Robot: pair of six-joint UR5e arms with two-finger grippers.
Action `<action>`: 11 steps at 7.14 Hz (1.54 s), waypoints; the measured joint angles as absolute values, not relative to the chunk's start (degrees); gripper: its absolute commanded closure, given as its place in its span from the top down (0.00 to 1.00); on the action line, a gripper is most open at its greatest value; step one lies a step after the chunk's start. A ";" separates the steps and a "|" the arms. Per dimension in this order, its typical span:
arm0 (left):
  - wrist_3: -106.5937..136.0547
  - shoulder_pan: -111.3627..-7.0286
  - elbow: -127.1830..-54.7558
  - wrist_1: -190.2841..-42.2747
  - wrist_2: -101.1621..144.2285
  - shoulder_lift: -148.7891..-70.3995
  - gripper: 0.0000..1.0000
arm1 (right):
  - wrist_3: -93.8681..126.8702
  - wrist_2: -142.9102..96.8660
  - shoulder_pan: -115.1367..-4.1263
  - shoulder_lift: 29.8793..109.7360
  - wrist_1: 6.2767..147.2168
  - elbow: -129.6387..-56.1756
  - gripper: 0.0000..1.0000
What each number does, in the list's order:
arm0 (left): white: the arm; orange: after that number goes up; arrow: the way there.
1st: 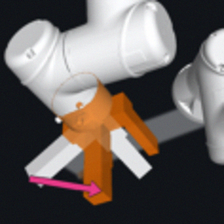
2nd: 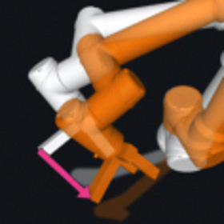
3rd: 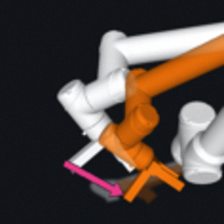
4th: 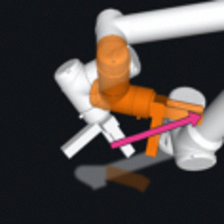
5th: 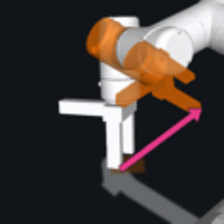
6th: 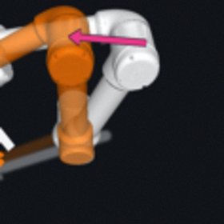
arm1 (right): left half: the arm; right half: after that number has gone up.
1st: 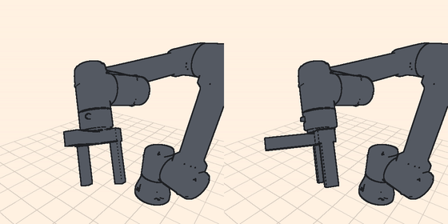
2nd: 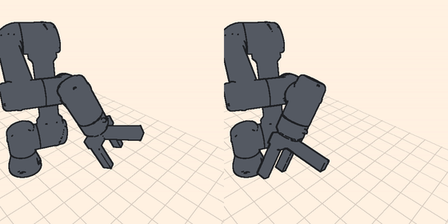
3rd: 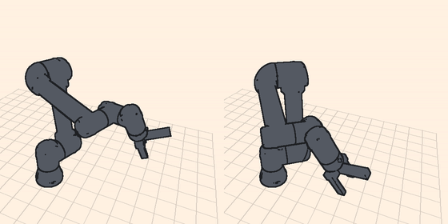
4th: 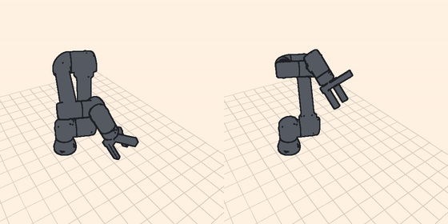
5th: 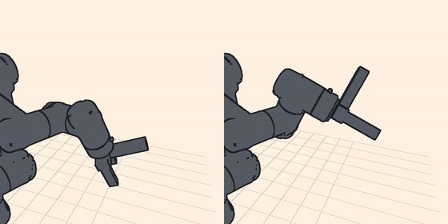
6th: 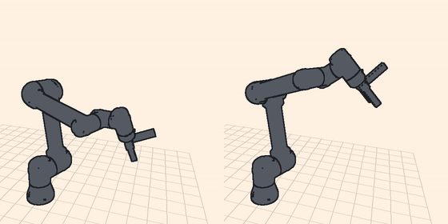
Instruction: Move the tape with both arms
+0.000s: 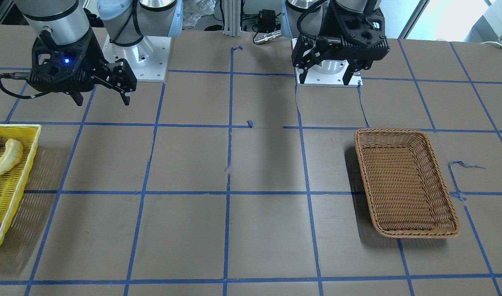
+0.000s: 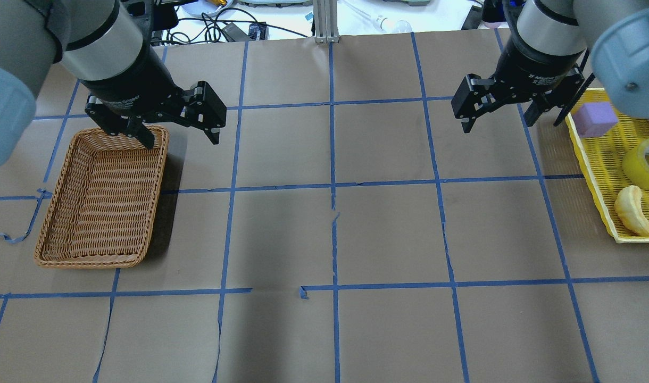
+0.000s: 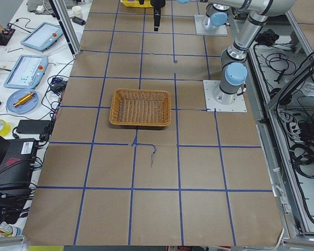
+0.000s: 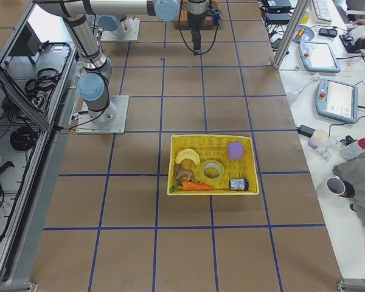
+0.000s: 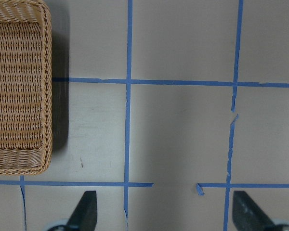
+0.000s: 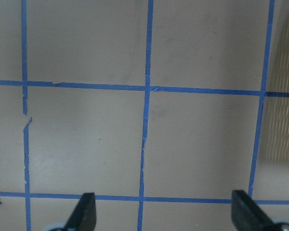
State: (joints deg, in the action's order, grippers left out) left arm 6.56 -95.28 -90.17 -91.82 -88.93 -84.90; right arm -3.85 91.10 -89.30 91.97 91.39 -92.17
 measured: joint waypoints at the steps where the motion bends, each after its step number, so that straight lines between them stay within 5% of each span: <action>1: 6.47 -95.28 -90.18 -91.82 -88.94 -84.90 1.00 | -3.86 91.08 -89.30 91.90 91.21 -92.18 1.00; 7: 6.42 -95.14 -90.10 -91.64 -88.95 -84.90 1.00 | -8.10 90.44 -87.18 91.04 91.86 -91.85 1.00; 11: 6.39 -95.10 -90.09 -91.67 -88.95 -84.90 1.00 | -33.20 90.10 -69.17 86.44 96.97 -92.07 1.00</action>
State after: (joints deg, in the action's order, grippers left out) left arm 6.39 -95.10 -90.09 -91.67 -88.95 -84.90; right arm -33.20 90.10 -69.17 86.44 96.97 -92.07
